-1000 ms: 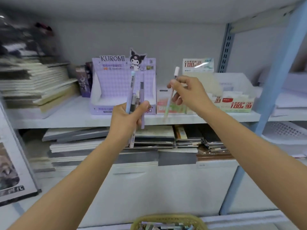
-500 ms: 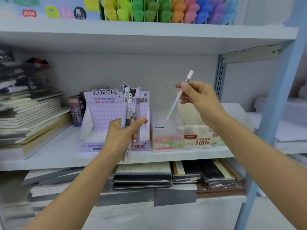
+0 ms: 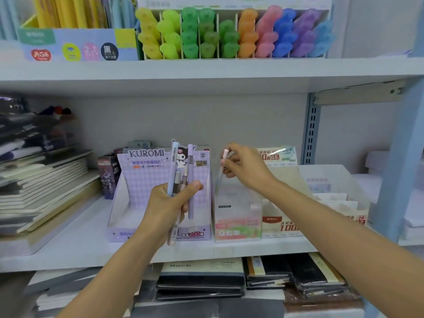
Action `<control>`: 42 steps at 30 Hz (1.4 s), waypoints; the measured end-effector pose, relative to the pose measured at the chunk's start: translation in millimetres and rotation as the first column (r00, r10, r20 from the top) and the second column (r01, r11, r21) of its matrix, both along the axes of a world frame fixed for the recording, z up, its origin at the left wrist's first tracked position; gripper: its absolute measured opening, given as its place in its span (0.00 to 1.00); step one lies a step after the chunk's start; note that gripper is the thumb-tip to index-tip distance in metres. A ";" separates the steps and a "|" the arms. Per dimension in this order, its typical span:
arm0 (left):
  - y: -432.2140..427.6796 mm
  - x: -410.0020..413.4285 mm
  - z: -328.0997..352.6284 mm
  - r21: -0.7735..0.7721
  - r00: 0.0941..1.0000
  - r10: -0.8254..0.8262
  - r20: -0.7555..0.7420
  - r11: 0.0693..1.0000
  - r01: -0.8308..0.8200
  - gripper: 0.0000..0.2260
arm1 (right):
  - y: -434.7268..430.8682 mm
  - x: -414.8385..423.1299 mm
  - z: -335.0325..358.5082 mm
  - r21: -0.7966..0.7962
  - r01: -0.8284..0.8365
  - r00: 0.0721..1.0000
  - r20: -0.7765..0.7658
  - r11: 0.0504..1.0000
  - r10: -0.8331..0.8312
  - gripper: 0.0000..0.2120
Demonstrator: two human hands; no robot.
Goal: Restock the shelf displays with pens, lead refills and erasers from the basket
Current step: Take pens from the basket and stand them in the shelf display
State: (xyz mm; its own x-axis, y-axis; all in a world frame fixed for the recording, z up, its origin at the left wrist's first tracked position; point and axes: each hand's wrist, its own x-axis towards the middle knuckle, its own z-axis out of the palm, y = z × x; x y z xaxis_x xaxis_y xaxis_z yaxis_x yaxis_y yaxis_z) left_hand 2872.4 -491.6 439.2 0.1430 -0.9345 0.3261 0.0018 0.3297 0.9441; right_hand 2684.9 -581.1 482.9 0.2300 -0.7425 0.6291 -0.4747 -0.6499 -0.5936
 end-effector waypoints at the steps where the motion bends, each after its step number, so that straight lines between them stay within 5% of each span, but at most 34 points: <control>1: -1.5 1.0 0.0 0.005 1.000 -0.005 0.000 1.000 0.005 0.26 | -1.4 -0.2 0.0 -0.001 0.003 1.000 -0.002 1.000 -0.003 0.02; 10: -7.3 4.3 1.5 0.048 0.997 -0.069 -0.040 0.996 0.071 0.15 | -5.4 -0.6 3.8 0.098 -0.040 0.999 0.020 0.994 0.039 0.04; 27: -3.4 7.0 2.7 0.054 0.997 -0.068 -0.035 0.996 0.070 0.39 | -4.8 1.9 4.7 0.039 0.023 0.986 -0.165 0.999 -0.016 0.04; 33: -3.0 2.9 2.7 0.057 0.996 -0.074 -0.052 0.995 0.077 0.40 | -3.8 10.0 5.4 -0.063 0.036 0.981 -0.187 0.997 -0.047 0.09; 38: -2.2 2.0 4.5 0.054 0.994 -0.088 -0.067 0.994 0.092 0.39 | -3.9 10.0 6.5 -0.147 0.090 0.987 -0.117 0.985 -0.108 0.03; 42: -1.3 0.4 6.4 0.050 0.993 -0.097 -0.063 0.994 0.100 0.37 | -2.4 11.8 7.7 -0.131 0.135 0.959 -0.231 0.982 -0.162 0.05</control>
